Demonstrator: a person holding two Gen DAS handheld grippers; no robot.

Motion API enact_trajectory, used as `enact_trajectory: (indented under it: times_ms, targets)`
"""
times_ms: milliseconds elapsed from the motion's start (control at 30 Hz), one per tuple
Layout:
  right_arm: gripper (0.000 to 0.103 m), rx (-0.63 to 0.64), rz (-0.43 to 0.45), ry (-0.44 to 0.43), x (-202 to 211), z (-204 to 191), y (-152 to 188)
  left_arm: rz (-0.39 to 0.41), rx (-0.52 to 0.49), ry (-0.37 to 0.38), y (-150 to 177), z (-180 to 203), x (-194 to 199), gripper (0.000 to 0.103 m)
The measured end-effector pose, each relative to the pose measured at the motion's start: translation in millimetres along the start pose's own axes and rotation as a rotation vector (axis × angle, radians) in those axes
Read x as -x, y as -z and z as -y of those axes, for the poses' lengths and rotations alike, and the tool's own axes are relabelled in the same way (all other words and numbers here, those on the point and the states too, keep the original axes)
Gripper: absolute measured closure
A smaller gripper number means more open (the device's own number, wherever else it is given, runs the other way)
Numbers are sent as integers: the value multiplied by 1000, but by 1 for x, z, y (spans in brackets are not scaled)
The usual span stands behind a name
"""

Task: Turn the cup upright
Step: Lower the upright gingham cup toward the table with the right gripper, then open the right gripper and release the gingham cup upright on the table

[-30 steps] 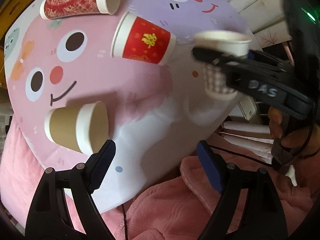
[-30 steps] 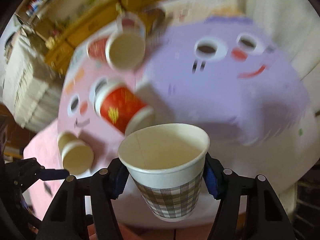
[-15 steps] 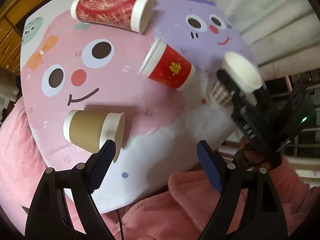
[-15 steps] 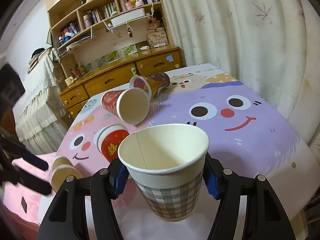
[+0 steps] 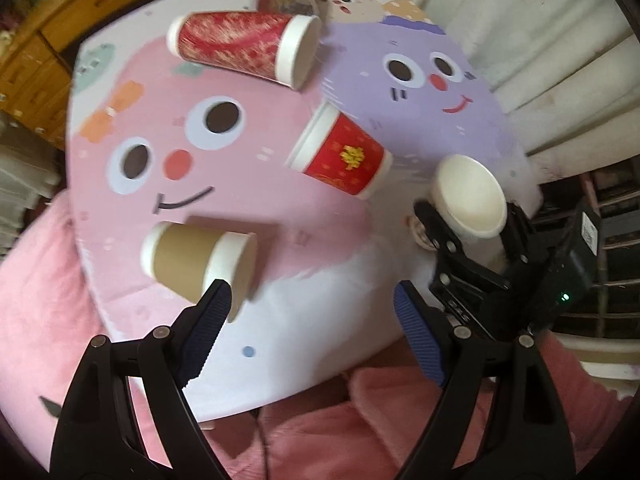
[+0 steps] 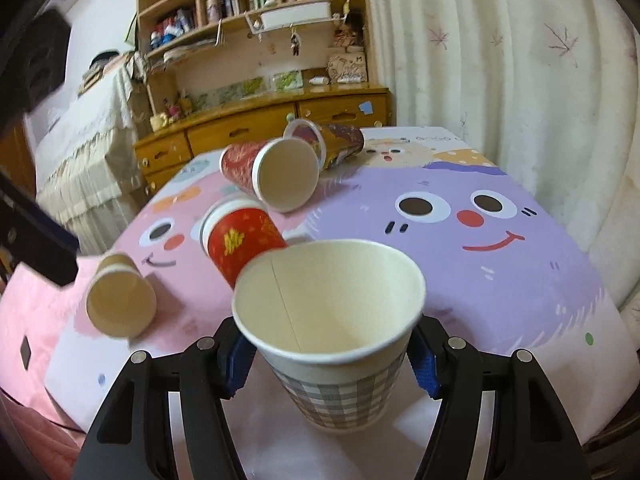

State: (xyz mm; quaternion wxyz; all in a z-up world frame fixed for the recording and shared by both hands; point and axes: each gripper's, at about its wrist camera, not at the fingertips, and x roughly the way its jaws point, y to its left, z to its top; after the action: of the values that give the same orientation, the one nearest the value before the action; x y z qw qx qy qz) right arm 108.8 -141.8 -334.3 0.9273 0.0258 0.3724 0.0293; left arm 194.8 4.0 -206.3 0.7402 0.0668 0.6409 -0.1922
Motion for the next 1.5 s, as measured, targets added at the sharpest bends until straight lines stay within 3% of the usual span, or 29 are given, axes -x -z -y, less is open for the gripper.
enact_trajectory:
  times_ms: [67, 167, 233, 500, 667, 833, 1033, 1233, 1367, 1500]
  targets:
    - [37, 26, -57, -4, -4, 0, 4, 2, 23, -26, 0, 4, 1, 22]
    - [17, 82, -123, -10, -3, -1, 7, -2, 99, -10, 2, 7, 0, 22]
    - [15, 96, -134, -32, 2, 1, 9, 13, 170, -14, 5, 9, 2, 22]
    - [13, 133, -237, -122, 49, 19, 8, 124, 398, -156, 30, 25, 35, 22]
    - [12, 77, -329, -190, 92, 46, -7, 197, 438, -253, 56, 42, 59, 22]
    - [12, -29, -374, -136, 132, 78, -25, 295, 438, -330, 81, 68, 90, 22]
    - [12, -95, -316, -45, 187, 103, -47, 497, 347, -412, 112, 112, 131, 22]
    - [12, -70, -175, -54, 249, 110, -73, 582, 247, -350, 126, 155, 155, 22]
    - [10, 31, -73, -65, 292, 101, -91, 619, 267, -284, 134, 172, 170, 22]
    - [8, 52, 2, -97, 331, 93, -106, 695, 318, -235, 144, 182, 189, 22]
